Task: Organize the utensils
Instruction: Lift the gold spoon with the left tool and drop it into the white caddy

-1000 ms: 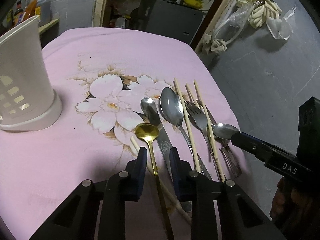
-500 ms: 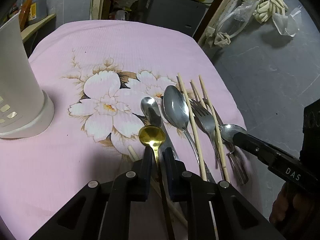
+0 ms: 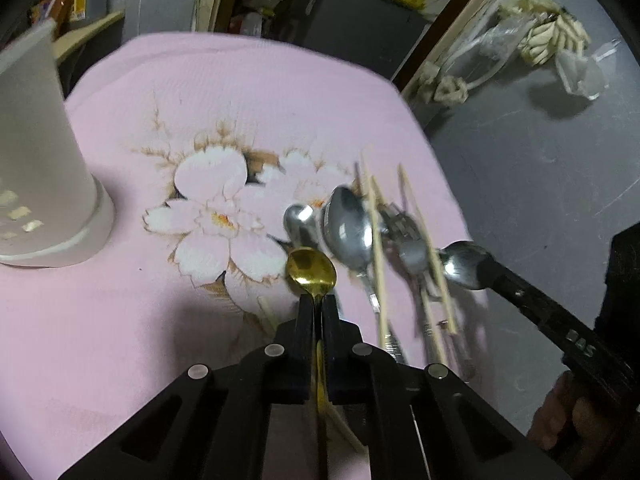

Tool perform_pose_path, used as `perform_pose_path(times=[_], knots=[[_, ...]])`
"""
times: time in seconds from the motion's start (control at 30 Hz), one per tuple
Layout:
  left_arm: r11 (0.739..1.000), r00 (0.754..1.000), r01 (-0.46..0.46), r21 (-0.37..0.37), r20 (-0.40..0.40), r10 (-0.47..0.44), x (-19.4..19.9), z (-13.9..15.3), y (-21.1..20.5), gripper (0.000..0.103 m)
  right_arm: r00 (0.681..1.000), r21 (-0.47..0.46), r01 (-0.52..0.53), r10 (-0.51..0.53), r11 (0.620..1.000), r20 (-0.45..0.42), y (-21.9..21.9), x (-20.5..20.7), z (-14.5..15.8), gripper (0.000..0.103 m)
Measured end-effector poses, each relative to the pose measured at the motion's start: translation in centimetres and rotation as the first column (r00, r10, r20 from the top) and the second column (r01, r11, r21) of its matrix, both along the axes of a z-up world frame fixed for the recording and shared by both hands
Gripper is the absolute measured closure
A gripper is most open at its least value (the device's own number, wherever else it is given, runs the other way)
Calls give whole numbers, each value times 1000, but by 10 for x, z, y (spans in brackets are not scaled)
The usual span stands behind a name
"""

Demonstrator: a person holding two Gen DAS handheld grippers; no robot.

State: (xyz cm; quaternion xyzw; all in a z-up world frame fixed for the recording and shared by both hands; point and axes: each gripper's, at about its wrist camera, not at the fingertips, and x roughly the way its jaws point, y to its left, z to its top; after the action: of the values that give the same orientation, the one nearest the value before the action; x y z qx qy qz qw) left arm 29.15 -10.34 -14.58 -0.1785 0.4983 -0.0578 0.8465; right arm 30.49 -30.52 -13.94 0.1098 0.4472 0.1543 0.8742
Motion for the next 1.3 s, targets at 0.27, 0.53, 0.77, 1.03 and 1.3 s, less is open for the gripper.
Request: perform_pose_path(times=[0.27,0.53,0.77,1.03,1.3], knots=[[999,989,-41,25,144,37,-30,45,10,98,992,-101,1,11,995,125,4,-13,45,100],[997,959,-66,44,277,52,-50,89,34,98,973,-203,29,18,979,228,21,-40,93,101],[997,929,-68,38,367,49,-62,120,63,98,949,-240,50,28,970,314,47,-63,131,101],[993,888,-117,21,450,95,-78,150,114,98,912,-293,28,96,956,398,97,-73,172,101],[978,826,-207,20,540,164,-83,178,181,98,874,-312,-38,183,949,451,157,-70,208,101]])
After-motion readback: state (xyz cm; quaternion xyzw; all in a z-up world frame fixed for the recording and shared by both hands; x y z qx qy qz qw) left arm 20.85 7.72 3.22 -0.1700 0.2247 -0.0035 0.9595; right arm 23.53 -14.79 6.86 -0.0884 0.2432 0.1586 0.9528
